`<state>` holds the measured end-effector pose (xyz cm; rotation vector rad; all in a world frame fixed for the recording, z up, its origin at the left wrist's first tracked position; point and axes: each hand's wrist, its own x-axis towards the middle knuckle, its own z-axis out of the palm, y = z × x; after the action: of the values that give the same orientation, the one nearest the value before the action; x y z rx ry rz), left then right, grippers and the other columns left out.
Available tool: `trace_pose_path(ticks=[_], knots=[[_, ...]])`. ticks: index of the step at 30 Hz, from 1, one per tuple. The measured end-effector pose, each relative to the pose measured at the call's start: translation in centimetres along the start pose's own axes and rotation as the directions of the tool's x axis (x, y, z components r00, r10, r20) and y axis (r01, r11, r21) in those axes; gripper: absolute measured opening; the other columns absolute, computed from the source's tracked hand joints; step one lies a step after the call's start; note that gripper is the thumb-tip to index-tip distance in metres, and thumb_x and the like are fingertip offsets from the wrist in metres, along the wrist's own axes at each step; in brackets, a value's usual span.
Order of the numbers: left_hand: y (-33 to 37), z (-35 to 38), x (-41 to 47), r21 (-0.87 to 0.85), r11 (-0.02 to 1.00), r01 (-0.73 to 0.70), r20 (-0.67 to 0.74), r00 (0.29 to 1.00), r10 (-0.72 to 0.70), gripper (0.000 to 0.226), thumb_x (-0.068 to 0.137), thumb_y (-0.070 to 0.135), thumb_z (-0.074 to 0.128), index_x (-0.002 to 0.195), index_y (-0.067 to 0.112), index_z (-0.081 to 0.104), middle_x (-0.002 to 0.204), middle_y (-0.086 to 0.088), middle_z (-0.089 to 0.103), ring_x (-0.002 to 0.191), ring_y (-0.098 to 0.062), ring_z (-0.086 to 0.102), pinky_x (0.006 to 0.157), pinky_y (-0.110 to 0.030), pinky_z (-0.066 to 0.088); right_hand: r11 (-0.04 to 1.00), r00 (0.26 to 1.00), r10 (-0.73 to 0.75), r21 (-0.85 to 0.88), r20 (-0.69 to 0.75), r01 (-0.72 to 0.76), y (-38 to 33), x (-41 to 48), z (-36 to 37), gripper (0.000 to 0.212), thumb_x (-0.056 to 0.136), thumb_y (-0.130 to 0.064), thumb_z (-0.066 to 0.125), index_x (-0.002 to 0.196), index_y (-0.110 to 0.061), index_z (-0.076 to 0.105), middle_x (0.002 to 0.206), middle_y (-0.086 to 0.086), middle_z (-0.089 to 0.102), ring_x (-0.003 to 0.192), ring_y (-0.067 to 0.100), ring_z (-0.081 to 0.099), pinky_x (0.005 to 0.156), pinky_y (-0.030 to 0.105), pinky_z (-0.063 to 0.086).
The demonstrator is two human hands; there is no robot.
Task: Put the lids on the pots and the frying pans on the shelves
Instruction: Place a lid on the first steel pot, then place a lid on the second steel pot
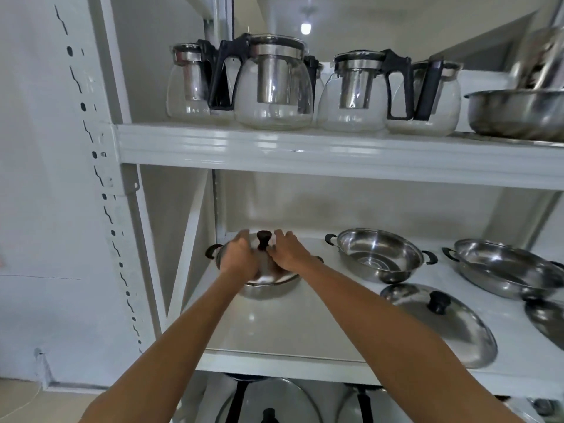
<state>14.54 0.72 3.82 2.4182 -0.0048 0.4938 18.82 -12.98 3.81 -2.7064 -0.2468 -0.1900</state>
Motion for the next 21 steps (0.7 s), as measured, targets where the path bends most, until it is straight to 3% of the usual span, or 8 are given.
trace_pose_path(ticks=[5,8,10,13,16,18,21], knots=[[5.9,4.0,-1.9,-0.027,0.981,-0.191,0.030,0.981,0.191,0.045,0.084,0.005,0.048,0.129,0.009,0.045,0.115,-0.019,0.062,0.095,-0.041,0.065,0.072,-0.044,0.054,0.985,0.996,0.086,-0.150,-0.013,-0.087,7.4,-4.5,-3.9,0.050,0.100,-0.040,0.046,0.133,-0.002,0.041,0.126,0.025,0.054,0.113,0.039,0.057,0.089,0.043,0.048],[8.8,7.1,-3.3,-0.042,0.957,-0.286,0.081,0.954,0.288,0.047,0.083,0.011,0.044,0.130,0.013,0.041,0.132,-0.013,0.053,0.104,-0.041,0.061,0.082,-0.048,0.055,0.961,0.985,0.171,-0.219,-0.009,-0.168,14.5,-6.8,-7.6,0.044,0.097,-0.035,0.047,0.131,-0.008,0.054,0.122,0.016,0.062,0.110,0.035,0.060,0.093,0.043,0.050],[10.9,9.3,-3.7,0.009,0.942,-0.335,0.127,0.935,0.331,0.054,0.084,0.009,0.046,0.138,0.011,0.039,0.144,-0.010,0.046,0.113,-0.039,0.059,0.091,-0.049,0.052,0.960,0.976,0.213,-0.179,-0.042,-0.217,19.2,-8.5,-10.1,0.035,0.094,-0.032,0.051,0.122,-0.014,0.063,0.105,0.006,0.067,0.094,0.025,0.066,0.085,0.038,0.055],[14.6,12.9,-4.2,0.007,0.950,-0.313,0.176,0.935,0.307,0.054,0.084,0.010,0.048,0.137,0.010,0.041,0.134,-0.012,0.052,0.110,-0.036,0.061,0.086,-0.047,0.053,0.931,0.947,0.296,-0.186,-0.121,-0.314,25.7,-11.3,-12.6,0.012,0.094,-0.023,0.053,0.101,-0.016,0.060,0.088,0.000,0.063,0.071,0.012,0.059,0.070,0.032,0.055],[18.0,17.5,-3.9,0.005,0.956,-0.293,0.281,0.918,0.280,0.053,0.089,0.023,0.048,0.139,0.013,0.037,0.129,-0.014,0.057,0.106,-0.035,0.063,0.084,-0.048,0.055,0.880,0.912,0.408,-0.248,-0.045,-0.406,29.7,-13.7,-13.1,0.032,0.092,-0.049,0.054,0.085,-0.018,0.057,0.085,-0.002,0.061,0.070,0.013,0.056,0.060,0.027,0.044],[20.3,20.2,-4.3,0.051,0.943,-0.328,0.374,0.882,0.287,0.047,0.093,0.022,0.047,0.138,0.012,0.042,0.137,-0.013,0.054,0.113,-0.032,0.061,0.091,-0.045,0.054,0.877,0.906,0.423,-0.249,-0.004,-0.411,31.2,-14.7,-12.6,0.050,0.089,-0.064,0.046,0.086,-0.016,0.058,0.089,0.000,0.062,0.077,0.016,0.056,0.067,0.029,0.043],[22.3,22.7,-5.1,0.180,0.909,-0.376,0.402,0.872,0.281,0.032,0.093,0.014,0.052,0.124,0.009,0.058,0.133,-0.008,0.059,0.123,-0.026,0.057,0.101,-0.038,0.048,0.892,0.934,0.354,-0.315,0.040,-0.324,30.8,-15.2,-12.9,0.050,0.087,-0.064,0.042,0.095,-0.019,0.061,0.088,0.002,0.059,0.080,0.021,0.054,0.074,0.033,0.043]])
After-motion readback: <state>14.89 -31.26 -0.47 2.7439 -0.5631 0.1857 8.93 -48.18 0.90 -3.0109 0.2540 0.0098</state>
